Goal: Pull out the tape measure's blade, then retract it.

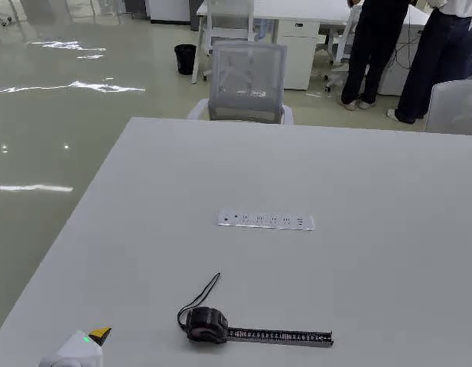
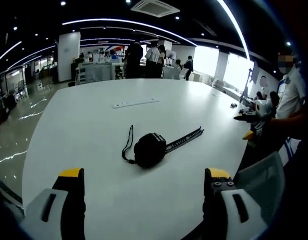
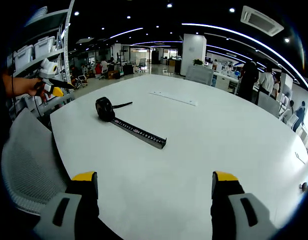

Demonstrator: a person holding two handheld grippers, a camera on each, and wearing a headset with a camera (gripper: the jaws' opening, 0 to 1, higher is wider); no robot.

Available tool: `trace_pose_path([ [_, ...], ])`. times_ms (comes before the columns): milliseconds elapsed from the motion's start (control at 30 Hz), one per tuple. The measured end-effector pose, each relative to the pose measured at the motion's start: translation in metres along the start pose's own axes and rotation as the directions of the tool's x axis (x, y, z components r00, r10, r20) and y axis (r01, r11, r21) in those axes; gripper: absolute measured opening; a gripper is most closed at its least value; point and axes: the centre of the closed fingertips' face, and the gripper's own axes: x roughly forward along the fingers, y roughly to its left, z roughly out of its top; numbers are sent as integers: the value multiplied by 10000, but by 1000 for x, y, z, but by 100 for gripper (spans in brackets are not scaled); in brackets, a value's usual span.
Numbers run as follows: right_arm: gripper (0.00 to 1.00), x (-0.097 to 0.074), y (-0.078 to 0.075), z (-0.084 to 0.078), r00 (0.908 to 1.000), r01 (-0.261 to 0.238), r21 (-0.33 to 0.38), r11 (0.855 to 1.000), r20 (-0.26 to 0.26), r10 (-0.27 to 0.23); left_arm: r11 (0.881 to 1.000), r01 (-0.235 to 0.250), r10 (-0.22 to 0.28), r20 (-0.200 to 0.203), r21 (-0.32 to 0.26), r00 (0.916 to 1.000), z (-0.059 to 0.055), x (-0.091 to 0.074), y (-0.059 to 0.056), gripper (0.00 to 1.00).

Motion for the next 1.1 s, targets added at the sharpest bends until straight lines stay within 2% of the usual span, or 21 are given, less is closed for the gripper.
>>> trace_pose_path([
  [167, 96, 8, -3, 3, 10000, -86, -110, 9999, -5, 86, 9999, -93, 93, -28, 65, 10000, 6, 14, -5, 99],
  [367, 95, 22, -7, 8, 9997, -224, -421, 9989, -8, 224, 9993, -342, 341, -50, -162, 9994, 11, 23, -1, 99],
  [667, 92, 41, -15, 17, 9991, -411, -850, 9955, -89, 405, 9959, -791, 785, -143, -443, 9968, 8, 34, 4, 99],
  [867, 90, 52, -20, 16, 9983, -543, -964, 9939, -274, 518, 9933, -1081, 1079, -60, -408, 9941, 11, 43, 0, 99],
  [1100, 86, 65, -17, 12, 9953, -867, -1101, 9901, -525, 813, 9868, -1446, 1440, -130, -735, 9895, 13, 59, -1, 99],
])
